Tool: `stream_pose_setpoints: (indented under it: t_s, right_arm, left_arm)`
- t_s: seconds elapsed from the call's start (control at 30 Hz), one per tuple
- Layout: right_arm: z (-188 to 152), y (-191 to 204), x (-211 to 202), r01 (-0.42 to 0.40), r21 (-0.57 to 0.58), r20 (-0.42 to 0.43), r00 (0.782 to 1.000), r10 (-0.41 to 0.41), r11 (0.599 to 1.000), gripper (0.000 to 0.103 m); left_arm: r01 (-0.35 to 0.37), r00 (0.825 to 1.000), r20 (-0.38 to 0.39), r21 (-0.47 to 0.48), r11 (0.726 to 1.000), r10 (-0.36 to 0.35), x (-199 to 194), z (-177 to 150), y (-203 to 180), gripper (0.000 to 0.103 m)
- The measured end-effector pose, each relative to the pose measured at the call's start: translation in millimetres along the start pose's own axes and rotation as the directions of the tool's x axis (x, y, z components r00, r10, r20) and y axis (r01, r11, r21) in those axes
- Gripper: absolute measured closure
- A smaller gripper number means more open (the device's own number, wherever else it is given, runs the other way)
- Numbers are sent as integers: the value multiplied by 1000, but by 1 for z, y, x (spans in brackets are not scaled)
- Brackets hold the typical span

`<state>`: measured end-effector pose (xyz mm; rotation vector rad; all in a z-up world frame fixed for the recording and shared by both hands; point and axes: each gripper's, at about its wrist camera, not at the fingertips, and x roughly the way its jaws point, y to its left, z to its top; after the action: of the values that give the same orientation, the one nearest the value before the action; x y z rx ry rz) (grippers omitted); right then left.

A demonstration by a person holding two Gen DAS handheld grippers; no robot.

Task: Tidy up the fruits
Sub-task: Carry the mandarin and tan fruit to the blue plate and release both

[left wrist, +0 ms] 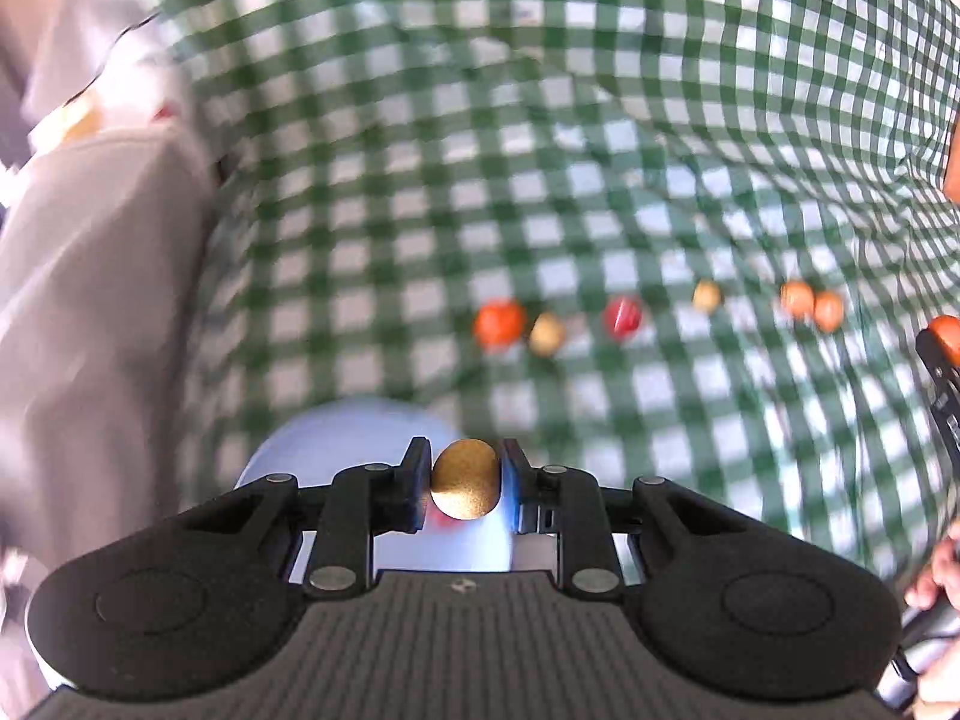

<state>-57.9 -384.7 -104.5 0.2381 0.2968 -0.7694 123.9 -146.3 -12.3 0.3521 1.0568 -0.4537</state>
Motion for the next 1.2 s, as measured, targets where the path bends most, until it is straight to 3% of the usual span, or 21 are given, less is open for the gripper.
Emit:
stream_pose_setpoints:
  t_s: [0.1, 0.23, 0.5, 0.7, 0.8, 1.03, 1.2]
  right_arm:
    - [-5, 5, -62, -139, -40, -66, 989, 136, 990, 69]
    - [-16, 23, -126, -314, -65, -192, 935, 297, 947, 69]
    - [-22, 72, -207, -495, -167, -243, 859, 451, 853, 69]
    - [-30, 103, -244, -569, -240, -285, 816, 504, 786, 69]
    - [-30, 113, -252, -573, -270, -291, 815, 501, 774, 69]
    - [-30, 117, -250, -544, -285, -297, 833, 466, 789, 69]
    - [-33, 120, -244, -542, -297, -315, 833, 455, 786, 69]
  left_arm:
    - [-4, 1000, -19, -20, 1000, 4, -24, -43, 17, 77]
    - [16, 999, -28, -44, 999, -18, -51, -98, 35, 77]
    - [22, 999, 32, -102, 995, -19, -91, -176, 60, 77]
    - [49, 996, 76, -147, 988, -38, -100, -196, 69, 77]
    - [62, 995, 93, -155, 986, -48, -103, -197, 74, 77]
    - [75, 991, 119, -166, 983, -56, -100, -188, 80, 77]
    - [80, 990, 127, -175, 981, -58, -94, -180, 84, 77]
